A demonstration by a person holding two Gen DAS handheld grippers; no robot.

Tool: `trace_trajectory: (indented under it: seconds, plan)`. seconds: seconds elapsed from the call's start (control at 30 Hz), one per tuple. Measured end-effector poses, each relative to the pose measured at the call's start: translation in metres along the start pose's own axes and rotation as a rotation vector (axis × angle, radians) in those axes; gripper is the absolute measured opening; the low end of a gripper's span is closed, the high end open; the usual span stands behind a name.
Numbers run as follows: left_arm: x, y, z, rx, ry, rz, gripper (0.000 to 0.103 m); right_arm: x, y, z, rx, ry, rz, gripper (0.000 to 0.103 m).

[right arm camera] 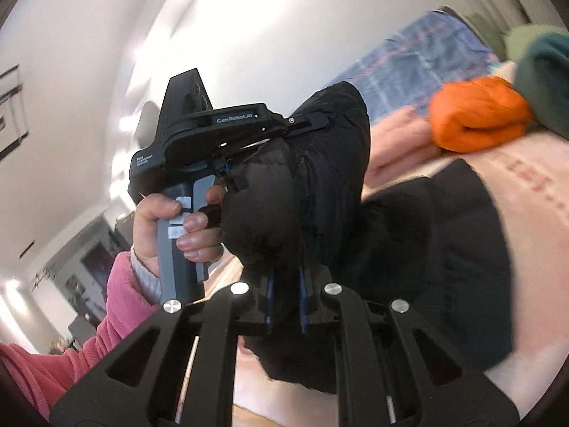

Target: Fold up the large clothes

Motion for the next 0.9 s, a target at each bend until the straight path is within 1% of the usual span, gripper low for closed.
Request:
trace_trajectory:
  seconds: [0.07, 0.1, 0.13, 0.17, 0.27, 0.33, 0.4, 0.43, 0.47, 0.5, 0.53, 0.57, 0.6, 0.63, 0.67, 0.7, 0.73, 0.77, 0.8, 0.87, 0.9]
  plan:
    - [-0.008, 0.006, 0.03, 0.006, -0.048, 0.028, 0.013, -0.011, 0.016, -0.007, -0.051, -0.016, 0.008, 0.017]
    - [-0.013, 0.007, 0.04, 0.01, -0.071, 0.037, 0.013, -0.014, 0.025, -0.01, -0.083, -0.024, 0.015, 0.034]
    - [-0.018, 0.005, 0.051, 0.016, -0.092, 0.045, 0.013, -0.018, 0.039, -0.016, -0.126, -0.026, 0.032, 0.058]
    - [-0.024, 0.005, 0.066, 0.021, -0.119, 0.052, 0.013, -0.02, 0.051, -0.025, -0.152, -0.02, 0.048, 0.064]
    - [-0.038, 0.002, 0.091, 0.023, -0.163, 0.052, 0.014, -0.018, 0.079, -0.035, -0.146, -0.019, 0.1, 0.064]
    - [-0.043, 0.0, 0.098, 0.026, -0.171, 0.053, 0.014, -0.014, 0.093, -0.039, -0.132, -0.023, 0.142, 0.066]
    - [-0.048, -0.002, 0.097, 0.033, -0.17, 0.057, 0.014, 0.002, 0.113, -0.035, -0.167, -0.029, 0.173, 0.066]
    - [-0.048, -0.003, 0.093, 0.037, -0.163, 0.059, 0.014, 0.012, 0.124, -0.031, -0.191, -0.034, 0.209, 0.066]
    - [-0.049, -0.003, 0.088, 0.04, -0.152, 0.067, 0.014, 0.02, 0.135, -0.027, -0.196, -0.046, 0.249, 0.066]
    - [-0.051, -0.003, 0.08, 0.039, -0.139, 0.072, 0.014, 0.03, 0.144, -0.02, -0.201, -0.08, 0.269, 0.066]
    - [-0.052, -0.003, 0.073, 0.038, -0.124, 0.072, 0.014, 0.039, 0.15, -0.008, -0.236, -0.128, 0.249, 0.065]
    - [-0.053, -0.005, 0.062, 0.032, -0.099, 0.064, 0.014, 0.044, 0.154, 0.001, -0.275, -0.153, 0.225, 0.065]
    - [-0.053, -0.007, 0.053, 0.021, -0.075, 0.052, 0.014, 0.053, 0.161, 0.019, -0.325, -0.188, 0.185, 0.065]
    - [-0.053, -0.009, 0.044, 0.009, -0.05, 0.04, 0.014, 0.057, 0.163, 0.039, -0.348, -0.242, 0.144, 0.065]
    - [-0.052, -0.012, 0.031, -0.009, -0.017, 0.027, 0.014, 0.058, 0.16, 0.053, -0.347, -0.277, 0.132, 0.065]
    - [-0.05, -0.013, 0.022, -0.023, 0.01, 0.019, 0.014, 0.058, 0.161, 0.068, -0.341, -0.316, 0.126, 0.063]
    - [-0.048, -0.015, 0.013, -0.036, 0.033, 0.011, 0.014, 0.057, 0.16, 0.088, -0.333, -0.355, 0.117, 0.042]
    - [-0.046, -0.016, 0.006, -0.05, 0.051, 0.004, 0.014, 0.056, 0.156, 0.103, -0.323, -0.383, 0.099, 0.024]
    - [-0.043, -0.016, 0.0, -0.059, 0.064, -0.001, 0.013, 0.055, 0.152, 0.118, -0.313, -0.407, 0.081, 0.009]
    - [-0.037, -0.014, -0.007, -0.055, 0.085, 0.004, 0.013, 0.057, 0.143, 0.148, -0.301, -0.417, 0.063, 0.007]
    - [-0.034, -0.012, -0.01, -0.047, 0.09, 0.013, 0.013, 0.059, 0.141, 0.157, -0.291, -0.425, 0.063, 0.006]
Point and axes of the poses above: each gripper's, at about its wrist camera, not at the fingertips, and z roughly the way its jaws point, y to its right, x to its top, the point moved 5 cm from there along z, roughly the way its jaws point, and after that the axes turned 11 degrees about -x, right-handed, at the moved point
